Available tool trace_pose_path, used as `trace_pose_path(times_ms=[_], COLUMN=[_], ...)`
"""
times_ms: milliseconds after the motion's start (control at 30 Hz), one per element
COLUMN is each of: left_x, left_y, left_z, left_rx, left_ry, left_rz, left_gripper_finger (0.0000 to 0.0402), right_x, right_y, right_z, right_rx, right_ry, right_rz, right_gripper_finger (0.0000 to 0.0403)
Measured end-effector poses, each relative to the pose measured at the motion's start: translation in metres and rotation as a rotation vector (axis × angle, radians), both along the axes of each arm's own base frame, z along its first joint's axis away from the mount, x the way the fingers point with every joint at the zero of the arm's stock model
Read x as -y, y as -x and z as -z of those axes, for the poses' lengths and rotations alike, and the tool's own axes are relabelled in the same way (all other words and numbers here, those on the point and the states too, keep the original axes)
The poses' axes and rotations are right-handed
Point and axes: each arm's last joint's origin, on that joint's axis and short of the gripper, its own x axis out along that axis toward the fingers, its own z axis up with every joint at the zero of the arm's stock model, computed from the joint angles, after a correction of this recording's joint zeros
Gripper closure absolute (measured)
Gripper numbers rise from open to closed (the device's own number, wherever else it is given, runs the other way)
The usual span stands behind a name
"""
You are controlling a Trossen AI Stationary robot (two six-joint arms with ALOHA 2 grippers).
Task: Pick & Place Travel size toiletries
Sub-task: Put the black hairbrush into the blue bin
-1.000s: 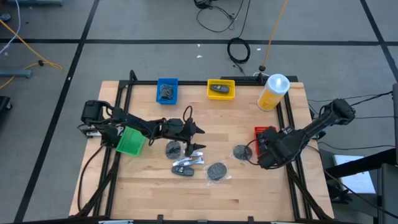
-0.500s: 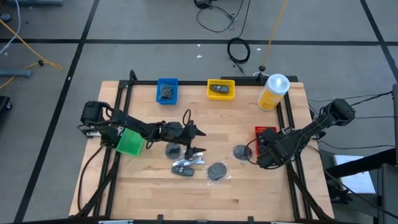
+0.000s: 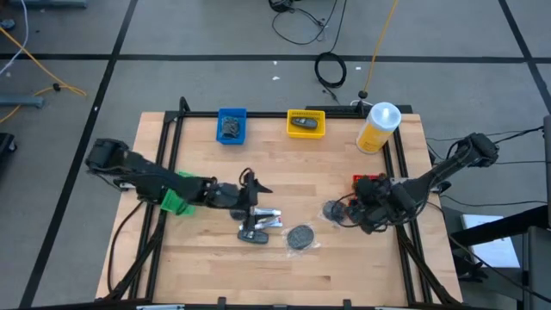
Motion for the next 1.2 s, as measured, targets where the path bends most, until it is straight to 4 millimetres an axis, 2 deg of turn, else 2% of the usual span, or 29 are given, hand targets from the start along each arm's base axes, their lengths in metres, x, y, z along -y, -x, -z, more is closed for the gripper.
trace_pose_path(times_ms=[200,300,433,767,867,967,1033,1200], left_x=[0.017,0.016,0.014,0.015,0.017,0.015,0.009,-0.02], left_y=[0.027,0.036,0.048,0.074,0.078,0.076,0.073,0.065], left_z=[-0.02,-0.019,-0.01,0.011,0.012,0.011,0.01,0.01], left_rx=[-0.051,-0.114,-0.265,-0.571,-0.596,-0.549,-0.512,-0.514], left_ry=[0.001,0.053,0.104,0.155,0.128,0.084,0.075,0.193], left_rz=[0.017,-0.008,-0.067,-0.174,-0.179,-0.221,-0.299,-0.425], left_gripper_finger=[0.0043,0.0043,0.0043,0.0044,0.0044,0.0044,0.0044,0.0048], right_x=[-0.019,-0.024,-0.021,-0.012,-0.012,-0.013,-0.014,-0.014], right_y=[-0.046,-0.063,-0.074,-0.097,-0.1,-0.102,-0.103,-0.103], right_z=[0.016,0.027,0.047,0.093,0.103,0.111,0.114,0.116], right_rx=[0.359,0.56,0.729,0.688,0.687,0.687,0.688,0.684], right_ry=[0.077,0.116,0.165,0.247,0.239,0.238,0.238,0.238], right_rz=[-0.373,-0.552,-0.693,-0.714,-0.705,-0.704,-0.703,-0.703], right_gripper_finger=[0.0148,0.0149,0.0149,0.0149,0.0149,0.0149,0.0149,0.0149])
